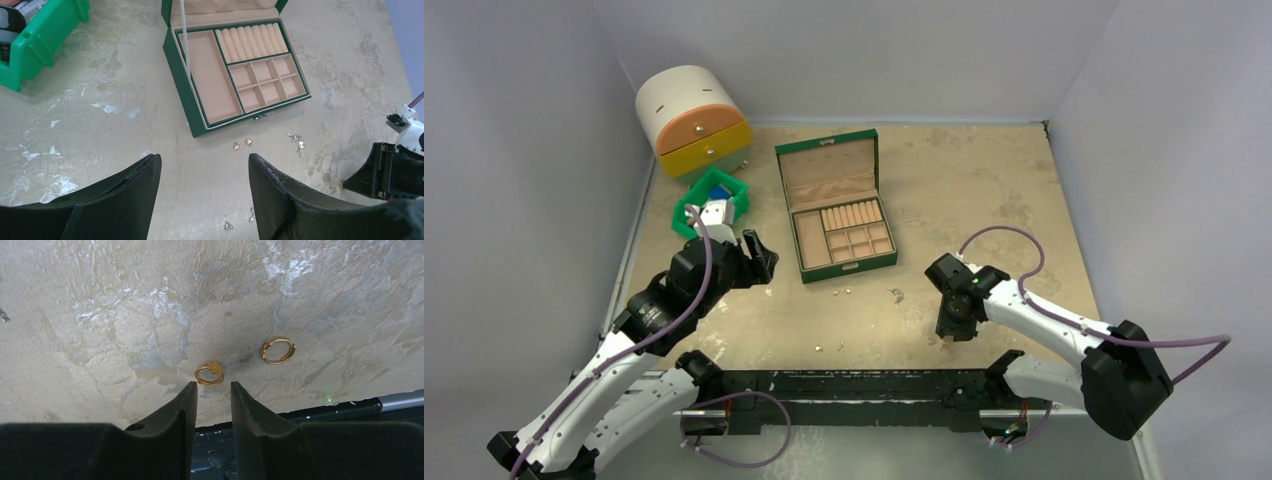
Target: Organize the mixed jewelry
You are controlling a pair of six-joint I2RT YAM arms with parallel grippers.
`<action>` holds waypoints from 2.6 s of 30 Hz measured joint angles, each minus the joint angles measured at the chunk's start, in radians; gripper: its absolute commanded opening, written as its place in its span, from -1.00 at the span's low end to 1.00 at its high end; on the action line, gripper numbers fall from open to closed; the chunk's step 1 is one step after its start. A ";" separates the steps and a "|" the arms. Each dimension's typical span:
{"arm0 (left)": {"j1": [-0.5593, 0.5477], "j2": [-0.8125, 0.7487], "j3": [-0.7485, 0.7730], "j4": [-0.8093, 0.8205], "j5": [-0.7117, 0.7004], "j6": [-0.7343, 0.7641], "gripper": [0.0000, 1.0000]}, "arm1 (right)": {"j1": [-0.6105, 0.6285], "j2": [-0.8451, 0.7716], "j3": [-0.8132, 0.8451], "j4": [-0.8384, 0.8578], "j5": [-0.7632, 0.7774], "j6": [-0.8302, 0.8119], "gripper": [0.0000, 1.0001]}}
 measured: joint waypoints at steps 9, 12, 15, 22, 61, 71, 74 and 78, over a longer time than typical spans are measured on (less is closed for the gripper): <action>0.000 -0.001 0.000 0.004 0.005 0.000 0.29 | 0.043 0.057 0.008 -0.009 0.055 0.059 -0.42; 0.000 -0.004 0.000 0.006 0.007 0.000 0.29 | 0.048 0.060 0.012 -0.010 0.072 0.080 -0.44; 0.000 -0.006 0.000 0.007 0.007 0.000 0.29 | 0.049 0.061 0.013 -0.009 0.085 0.096 -0.45; 0.000 -0.005 0.000 0.007 0.008 0.000 0.29 | 0.049 0.100 0.013 0.014 0.090 0.113 -0.47; 0.000 -0.006 -0.001 0.007 0.002 0.000 0.29 | 0.134 0.239 0.102 0.132 0.054 0.108 -0.47; 0.000 -0.003 0.000 0.007 -0.002 0.000 0.29 | 0.136 0.241 0.103 0.138 0.054 0.108 -0.65; 0.000 -0.003 0.000 0.007 -0.002 0.000 0.29 | 0.136 0.241 0.103 0.140 0.053 0.108 -0.74; 0.000 -0.002 0.000 0.007 -0.002 0.000 0.29 | 0.137 0.237 0.103 0.147 0.054 0.105 -0.84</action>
